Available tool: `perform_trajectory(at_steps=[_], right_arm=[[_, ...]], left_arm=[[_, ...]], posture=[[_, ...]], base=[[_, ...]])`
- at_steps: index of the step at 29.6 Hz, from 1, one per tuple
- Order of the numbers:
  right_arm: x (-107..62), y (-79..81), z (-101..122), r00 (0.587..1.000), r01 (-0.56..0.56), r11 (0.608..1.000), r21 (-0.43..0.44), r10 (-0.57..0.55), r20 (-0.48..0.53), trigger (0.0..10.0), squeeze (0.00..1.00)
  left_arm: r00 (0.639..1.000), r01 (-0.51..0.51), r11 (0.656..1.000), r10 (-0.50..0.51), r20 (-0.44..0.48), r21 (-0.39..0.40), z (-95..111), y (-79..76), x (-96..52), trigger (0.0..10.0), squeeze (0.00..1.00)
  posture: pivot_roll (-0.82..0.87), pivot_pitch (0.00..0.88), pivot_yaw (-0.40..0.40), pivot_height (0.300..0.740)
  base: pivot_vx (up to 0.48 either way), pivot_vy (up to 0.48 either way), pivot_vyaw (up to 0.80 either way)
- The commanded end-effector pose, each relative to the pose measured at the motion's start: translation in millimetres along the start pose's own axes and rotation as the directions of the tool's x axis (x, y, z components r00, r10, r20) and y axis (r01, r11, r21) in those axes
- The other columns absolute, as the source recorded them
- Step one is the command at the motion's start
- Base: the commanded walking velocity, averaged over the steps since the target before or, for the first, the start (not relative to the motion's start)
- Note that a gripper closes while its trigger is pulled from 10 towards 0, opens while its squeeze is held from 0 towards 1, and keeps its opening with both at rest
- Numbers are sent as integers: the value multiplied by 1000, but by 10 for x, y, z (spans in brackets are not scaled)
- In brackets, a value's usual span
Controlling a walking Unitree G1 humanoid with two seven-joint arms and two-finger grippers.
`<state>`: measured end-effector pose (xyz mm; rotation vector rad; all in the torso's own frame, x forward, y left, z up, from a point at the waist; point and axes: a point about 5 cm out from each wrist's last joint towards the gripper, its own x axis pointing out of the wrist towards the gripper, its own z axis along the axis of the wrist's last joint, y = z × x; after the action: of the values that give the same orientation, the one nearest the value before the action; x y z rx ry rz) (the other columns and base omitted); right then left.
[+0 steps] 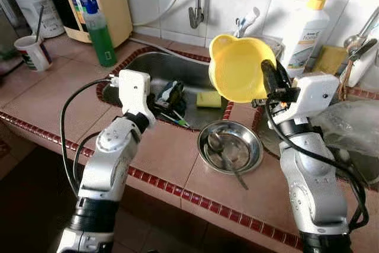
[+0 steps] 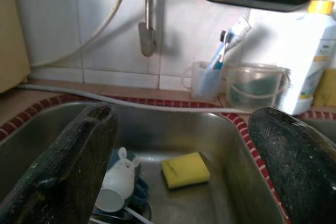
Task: Kitchen organization
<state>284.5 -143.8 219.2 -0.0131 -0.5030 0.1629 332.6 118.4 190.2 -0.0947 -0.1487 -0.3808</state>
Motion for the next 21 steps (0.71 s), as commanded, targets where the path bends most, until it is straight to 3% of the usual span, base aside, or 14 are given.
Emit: perform_trajectory(at_steps=[1, 5, 21], right_arm=[[-4, -11, 2, 1000, 5, 1000, -5, -5, 25, 10000, 0], [-39, -56, -72, 999, 36, 998, -48, -35, 22, 10000, 0], [-94, -63, -133, 998, 57, 997, -59, -54, 42, 10000, 0]], left_arm=[[1000, -10, 1000, 10, 4, 11, 5, 29, 24, 10000, 0], [1000, 7, 999, -6, -13, 32, -44, 23, 41, 10000, 0], [998, 64, 998, -65, 12, 21, -39, -35, 39, 10000, 0]], posture=[[-178, 0, 45, 711], [-187, 0, 56, 711], [-194, 0, 68, 711]], base=[[0, 0, 0], [0, 0, 0], [0, 0, 0]])
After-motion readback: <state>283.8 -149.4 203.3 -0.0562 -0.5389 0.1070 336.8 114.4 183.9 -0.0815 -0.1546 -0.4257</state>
